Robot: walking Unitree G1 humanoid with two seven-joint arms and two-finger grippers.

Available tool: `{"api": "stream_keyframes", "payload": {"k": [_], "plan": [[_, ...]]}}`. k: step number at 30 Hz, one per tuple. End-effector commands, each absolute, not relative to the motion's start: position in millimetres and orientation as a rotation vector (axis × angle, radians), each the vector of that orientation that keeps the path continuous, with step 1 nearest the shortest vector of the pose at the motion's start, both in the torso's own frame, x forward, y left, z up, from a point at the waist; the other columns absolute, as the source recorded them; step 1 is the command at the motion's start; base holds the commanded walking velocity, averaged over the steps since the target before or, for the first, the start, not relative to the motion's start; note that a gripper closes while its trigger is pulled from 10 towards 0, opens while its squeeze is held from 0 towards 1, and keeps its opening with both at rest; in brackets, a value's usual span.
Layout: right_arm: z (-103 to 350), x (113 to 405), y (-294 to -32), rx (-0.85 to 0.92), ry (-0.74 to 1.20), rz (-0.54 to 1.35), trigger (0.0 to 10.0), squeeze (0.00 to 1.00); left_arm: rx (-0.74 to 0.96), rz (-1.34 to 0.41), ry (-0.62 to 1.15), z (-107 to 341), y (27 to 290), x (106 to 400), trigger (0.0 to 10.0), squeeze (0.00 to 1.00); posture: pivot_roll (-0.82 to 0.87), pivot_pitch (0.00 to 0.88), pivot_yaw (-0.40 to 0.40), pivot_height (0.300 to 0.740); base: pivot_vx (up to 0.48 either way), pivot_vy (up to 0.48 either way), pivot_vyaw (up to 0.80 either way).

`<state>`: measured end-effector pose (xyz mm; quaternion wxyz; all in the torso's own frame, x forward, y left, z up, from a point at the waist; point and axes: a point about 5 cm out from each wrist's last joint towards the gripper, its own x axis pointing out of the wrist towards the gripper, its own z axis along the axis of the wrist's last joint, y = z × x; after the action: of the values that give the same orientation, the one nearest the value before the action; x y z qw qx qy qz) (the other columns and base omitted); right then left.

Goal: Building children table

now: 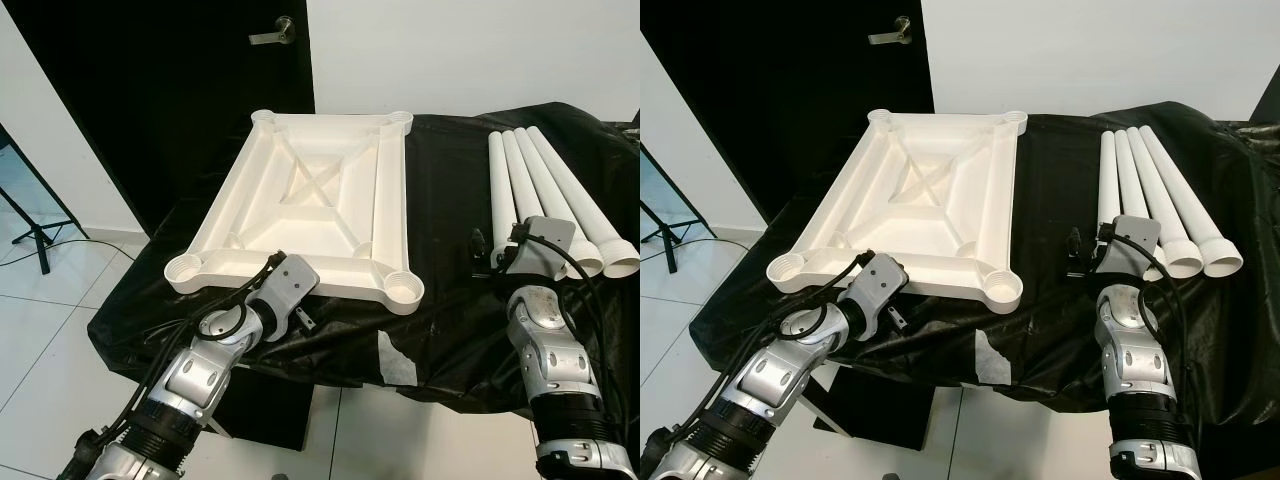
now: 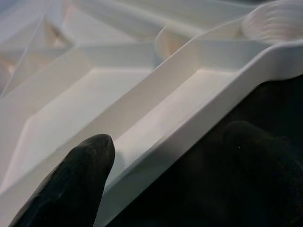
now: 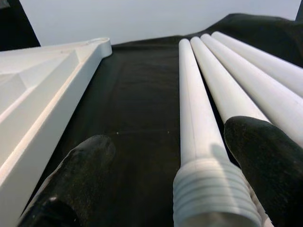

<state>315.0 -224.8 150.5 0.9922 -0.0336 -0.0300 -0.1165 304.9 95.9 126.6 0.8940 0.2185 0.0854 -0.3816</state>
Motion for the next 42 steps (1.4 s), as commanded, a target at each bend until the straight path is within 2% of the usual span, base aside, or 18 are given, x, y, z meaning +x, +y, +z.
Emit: {"api": "stream_keyframes", "payload": {"k": [1, 8, 10, 22, 25, 26, 28, 29, 30, 31, 32, 42], "plan": [[149, 314, -222, -0.067, -0.053, -0.229, 10.0, 0.00, 0.482, -0.753, 0.211, 122, 101, 310, 10.0, 0.00, -0.02, 0.000, 0.080, 0.740, 0.000, 0.000, 0.00], [150, 314, -220, -0.071, -0.054, -0.225, 10.0, 0.00, 0.492, -0.716, 0.245, 125, 97, 326, 10.0, 0.00, -0.02, 0.000, 0.080, 0.740, 0.000, 0.000, 0.00], [149, 314, -219, -0.073, -0.054, -0.222, 10.0, 0.00, 0.458, -0.735, 0.309, 125, 94, 330, 10.0, 0.00, -0.03, 0.000, 0.083, 0.740, 0.000, 0.000, 0.00], [148, 314, -218, -0.074, -0.052, -0.222, 10.0, 0.00, 0.425, -0.747, 0.409, 119, 99, 335, 10.0, 0.00, -0.03, 0.000, 0.091, 0.740, 0.000, 0.000, 0.00], [147, 314, -216, -0.073, -0.052, -0.220, 10.0, 0.00, 0.431, -0.806, 0.423, 119, 97, 334, 10.0, 0.00, -0.03, 0.000, 0.098, 0.740, 0.000, 0.000, 0.00], [146, 314, -215, -0.072, -0.051, -0.218, 10.0, 0.00, 0.431, -0.842, 0.426, 121, 96, 333, 7.8, 0.00, -0.03, 0.000, 0.100, 0.740, 0.000, 0.000, 0.00], [146, 314, -214, -0.072, -0.051, -0.216, 10.0, 0.00, 0.431, -0.865, 0.428, 121, 95, 332, 7.8, 0.00, -0.03, 0.000, 0.100, 0.740, 0.000, 0.000, 0.00], [145, 314, -213, -0.072, -0.050, -0.215, 10.0, 0.00, 0.435, -0.890, 0.425, 123, 94, 331, 0.0, 0.00, -0.03, 0.000, 0.101, 0.740, 0.000, 0.000, 0.00], [145, 313, -213, -0.072, -0.049, -0.215, 10.0, 0.00, 0.448, -0.918, 0.419, 124, 93, 329, 0.4, 0.00, -0.03, 0.000, 0.102, 0.740, 0.000, 0.000, 0.00], [145, 313, -213, -0.072, -0.049, -0.215, 10.0, 0.00, 0.448, -0.918, 0.419, 124, 93, 329, 0.4, 0.00, -0.03, 0.000, 0.102, 0.740, 0.000, 0.000, 0.00], [144, 313, -213, -0.072, -0.047, -0.216, 10.0, 0.00, 0.469, -0.960, 0.414, 126, 92, 327, 0.0, 0.00, -0.03, 0.000, 0.105, 0.740, 0.000, 0.000, 0.00], [141, 312, -212, -0.073, -0.041, -0.215, 10.0, 0.00, 0.576, -1.240, 0.398, 131, 87, 301, 0.0, 0.00, -0.03, 0.000, 0.110, 0.740, 0.000, 0.000, 0.00]]}}
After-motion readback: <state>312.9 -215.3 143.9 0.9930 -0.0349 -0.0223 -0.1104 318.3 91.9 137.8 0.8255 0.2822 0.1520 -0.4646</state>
